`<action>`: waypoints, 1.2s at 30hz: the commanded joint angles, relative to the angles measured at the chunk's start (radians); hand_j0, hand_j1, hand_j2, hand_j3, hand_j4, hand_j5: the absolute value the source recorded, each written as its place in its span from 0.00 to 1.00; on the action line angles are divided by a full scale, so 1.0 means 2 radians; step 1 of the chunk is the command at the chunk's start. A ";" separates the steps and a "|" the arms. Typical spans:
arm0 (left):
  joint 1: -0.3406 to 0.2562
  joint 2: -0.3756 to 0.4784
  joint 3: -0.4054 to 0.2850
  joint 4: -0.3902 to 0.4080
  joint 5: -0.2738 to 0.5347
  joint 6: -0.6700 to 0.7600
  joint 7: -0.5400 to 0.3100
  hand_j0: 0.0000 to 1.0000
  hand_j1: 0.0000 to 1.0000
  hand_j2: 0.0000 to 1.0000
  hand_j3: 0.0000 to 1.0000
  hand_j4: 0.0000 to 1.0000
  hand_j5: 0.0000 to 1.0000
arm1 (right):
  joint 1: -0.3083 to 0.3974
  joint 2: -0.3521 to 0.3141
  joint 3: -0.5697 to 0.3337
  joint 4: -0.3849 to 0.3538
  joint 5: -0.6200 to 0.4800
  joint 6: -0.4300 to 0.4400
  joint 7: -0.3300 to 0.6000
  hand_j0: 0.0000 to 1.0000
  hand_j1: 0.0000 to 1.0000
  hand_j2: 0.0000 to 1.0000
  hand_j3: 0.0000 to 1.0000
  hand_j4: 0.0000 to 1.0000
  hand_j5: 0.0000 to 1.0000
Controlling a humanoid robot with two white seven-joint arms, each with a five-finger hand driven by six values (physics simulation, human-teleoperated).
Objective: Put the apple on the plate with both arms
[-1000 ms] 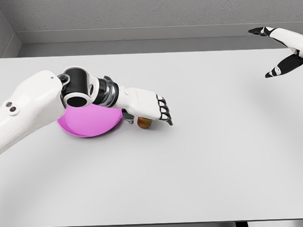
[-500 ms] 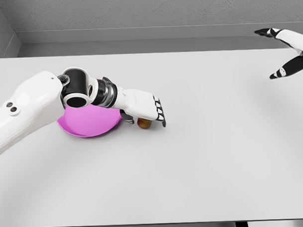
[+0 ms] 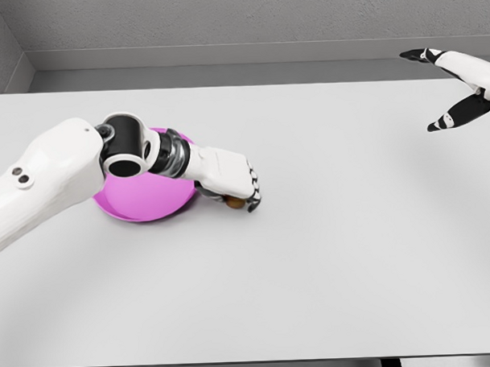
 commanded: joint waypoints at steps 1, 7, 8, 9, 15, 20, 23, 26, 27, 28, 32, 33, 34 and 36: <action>0.000 0.001 0.000 0.000 0.001 0.001 0.000 0.44 0.44 0.44 0.44 0.44 0.44 | -0.001 -0.002 -0.001 -0.001 0.000 -0.001 0.000 1.00 1.00 1.00 1.00 1.00 1.00; 0.000 0.002 -0.001 0.001 -0.005 0.001 0.000 0.35 0.35 0.35 0.35 0.35 0.35 | 0.000 -0.003 -0.001 -0.001 0.000 -0.001 0.000 1.00 1.00 1.00 1.00 1.00 1.00; 0.000 0.003 -0.001 0.000 -0.006 0.001 0.000 0.32 0.32 0.32 0.32 0.32 0.32 | 0.000 -0.003 -0.001 -0.001 0.000 -0.001 0.000 1.00 1.00 1.00 1.00 1.00 1.00; 0.000 0.003 -0.001 0.000 -0.007 0.001 0.000 0.30 0.30 0.30 0.30 0.30 0.30 | 0.000 -0.003 -0.001 -0.002 0.000 -0.001 0.000 1.00 1.00 1.00 1.00 1.00 1.00; 0.000 0.005 0.001 -0.001 -0.011 0.001 0.000 0.18 0.18 0.18 0.18 0.18 0.18 | 0.000 -0.003 -0.001 -0.002 0.000 -0.001 0.000 1.00 1.00 1.00 1.00 1.00 1.00; -0.001 0.005 0.006 -0.004 0.026 0.001 0.000 0.14 0.14 0.14 0.14 0.14 0.14 | 0.000 -0.003 -0.001 -0.002 0.000 -0.001 0.000 1.00 1.00 1.00 1.00 1.00 1.00; 0.000 0.006 0.014 -0.008 0.071 0.001 0.000 0.14 0.14 0.14 0.14 0.14 0.14 | 0.000 -0.003 -0.002 -0.002 0.000 -0.001 0.000 1.00 1.00 1.00 1.00 1.00 1.00; -0.001 0.006 0.015 -0.013 0.082 0.001 0.000 0.14 0.14 0.14 0.14 0.14 0.14 | 0.000 -0.003 -0.002 -0.002 0.000 -0.001 0.000 1.00 1.00 1.00 1.00 1.00 1.00; -0.002 0.006 0.015 -0.016 0.083 0.001 0.000 0.14 0.14 0.14 0.14 0.14 0.14 | 0.000 -0.003 -0.002 -0.002 0.000 -0.001 0.000 1.00 1.00 1.00 1.00 1.00 1.00; -0.002 0.008 0.022 -0.017 0.083 0.001 0.000 0.14 0.14 0.14 0.14 0.14 0.14 | 0.000 -0.003 -0.002 -0.002 0.000 -0.001 0.000 1.00 1.00 1.00 1.00 1.00 1.00; -0.002 0.041 0.044 -0.021 0.084 0.001 0.000 0.14 0.14 0.14 0.14 0.14 0.14 | 0.000 -0.003 -0.002 -0.002 0.000 -0.001 0.000 1.00 1.00 1.00 1.00 1.00 1.00; -0.002 0.054 0.045 -0.021 0.085 0.001 0.000 0.14 0.14 0.14 0.14 0.14 0.14 | 0.000 -0.003 -0.002 -0.002 0.000 -0.001 0.000 1.00 1.00 1.00 1.00 1.00 1.00; 0.000 0.065 0.060 -0.020 0.085 0.001 0.000 0.14 0.14 0.14 0.14 0.14 0.14 | 0.000 -0.003 -0.002 -0.002 0.000 -0.001 0.000 1.00 1.00 1.00 1.00 1.00 1.00; -0.001 0.083 0.065 -0.020 0.084 0.001 0.000 0.15 0.15 0.15 0.15 0.15 0.15 | 0.000 -0.003 -0.002 -0.002 0.000 -0.001 0.000 1.00 1.00 1.00 1.00 1.00 1.00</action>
